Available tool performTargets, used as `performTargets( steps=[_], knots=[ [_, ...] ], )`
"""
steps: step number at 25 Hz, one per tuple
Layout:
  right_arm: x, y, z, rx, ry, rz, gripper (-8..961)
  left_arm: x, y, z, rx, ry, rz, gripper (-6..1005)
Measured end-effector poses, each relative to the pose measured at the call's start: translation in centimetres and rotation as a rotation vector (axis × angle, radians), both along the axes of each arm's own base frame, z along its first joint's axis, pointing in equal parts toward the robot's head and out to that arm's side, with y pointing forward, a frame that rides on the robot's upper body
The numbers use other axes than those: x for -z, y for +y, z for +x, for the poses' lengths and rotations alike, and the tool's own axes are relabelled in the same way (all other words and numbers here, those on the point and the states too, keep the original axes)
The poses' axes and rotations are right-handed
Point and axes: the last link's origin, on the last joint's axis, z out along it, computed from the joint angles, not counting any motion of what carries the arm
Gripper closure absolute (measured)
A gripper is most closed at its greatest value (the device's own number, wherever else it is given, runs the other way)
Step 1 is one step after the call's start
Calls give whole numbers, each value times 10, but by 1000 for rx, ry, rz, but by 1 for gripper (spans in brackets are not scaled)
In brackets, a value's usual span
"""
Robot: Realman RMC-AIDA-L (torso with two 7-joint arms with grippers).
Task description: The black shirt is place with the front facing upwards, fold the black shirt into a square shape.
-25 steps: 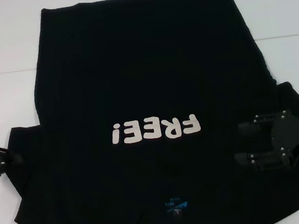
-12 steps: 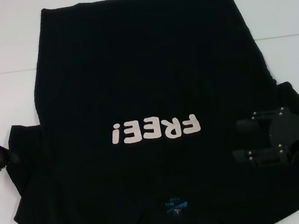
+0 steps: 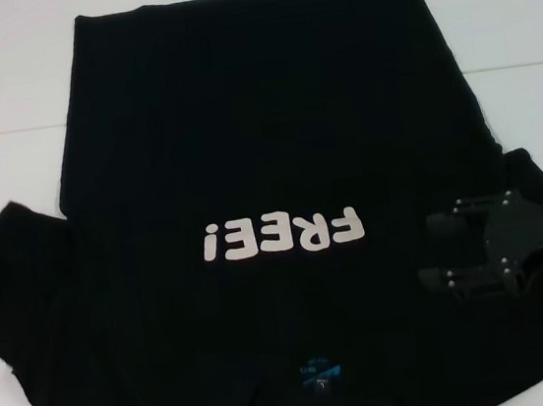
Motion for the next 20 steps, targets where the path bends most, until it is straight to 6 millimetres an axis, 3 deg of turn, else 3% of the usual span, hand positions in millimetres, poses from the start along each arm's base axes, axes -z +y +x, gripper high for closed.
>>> performTargets(
  steps=[20],
  knots=[
    [3, 0, -4, -10, 9, -11, 178, -24, 18, 24, 47, 46, -25, 989]
  ],
)
